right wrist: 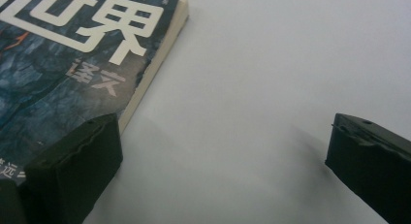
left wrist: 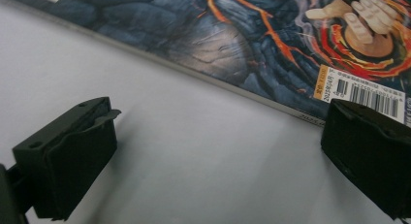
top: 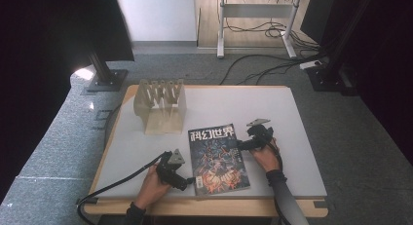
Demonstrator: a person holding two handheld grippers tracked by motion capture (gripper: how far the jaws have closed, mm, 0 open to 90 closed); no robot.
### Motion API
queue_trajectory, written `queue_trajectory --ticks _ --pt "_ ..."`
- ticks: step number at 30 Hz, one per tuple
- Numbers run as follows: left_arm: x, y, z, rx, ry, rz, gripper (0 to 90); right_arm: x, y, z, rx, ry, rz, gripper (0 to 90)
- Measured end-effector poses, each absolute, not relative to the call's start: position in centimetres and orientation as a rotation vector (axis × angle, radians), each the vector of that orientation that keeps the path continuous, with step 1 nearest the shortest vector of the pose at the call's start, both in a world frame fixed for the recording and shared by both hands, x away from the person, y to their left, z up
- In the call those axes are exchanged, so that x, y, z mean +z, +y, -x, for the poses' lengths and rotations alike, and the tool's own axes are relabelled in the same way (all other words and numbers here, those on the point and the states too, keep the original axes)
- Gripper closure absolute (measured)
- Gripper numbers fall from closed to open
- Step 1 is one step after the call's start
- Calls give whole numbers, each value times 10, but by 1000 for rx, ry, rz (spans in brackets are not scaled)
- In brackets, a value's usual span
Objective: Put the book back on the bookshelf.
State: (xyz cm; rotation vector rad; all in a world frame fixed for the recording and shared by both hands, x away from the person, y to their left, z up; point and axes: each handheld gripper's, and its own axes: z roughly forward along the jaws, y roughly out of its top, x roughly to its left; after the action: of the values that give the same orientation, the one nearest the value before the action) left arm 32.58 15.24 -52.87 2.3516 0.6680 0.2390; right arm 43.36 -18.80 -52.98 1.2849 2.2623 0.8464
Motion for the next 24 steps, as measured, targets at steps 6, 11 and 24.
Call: queue_trajectory --ticks 6,11,24 --pt "-529 144 -324 225 632 -2361 0 -530 -180 -447 852 2255 -1291 0" --pt "-529 145 -325 212 622 -2361 0 -532 -184 -449 905 2271 -1294 6" --pt "-528 152 -347 245 694 -2348 0 -510 -184 -431 1005 2389 -1233 15"
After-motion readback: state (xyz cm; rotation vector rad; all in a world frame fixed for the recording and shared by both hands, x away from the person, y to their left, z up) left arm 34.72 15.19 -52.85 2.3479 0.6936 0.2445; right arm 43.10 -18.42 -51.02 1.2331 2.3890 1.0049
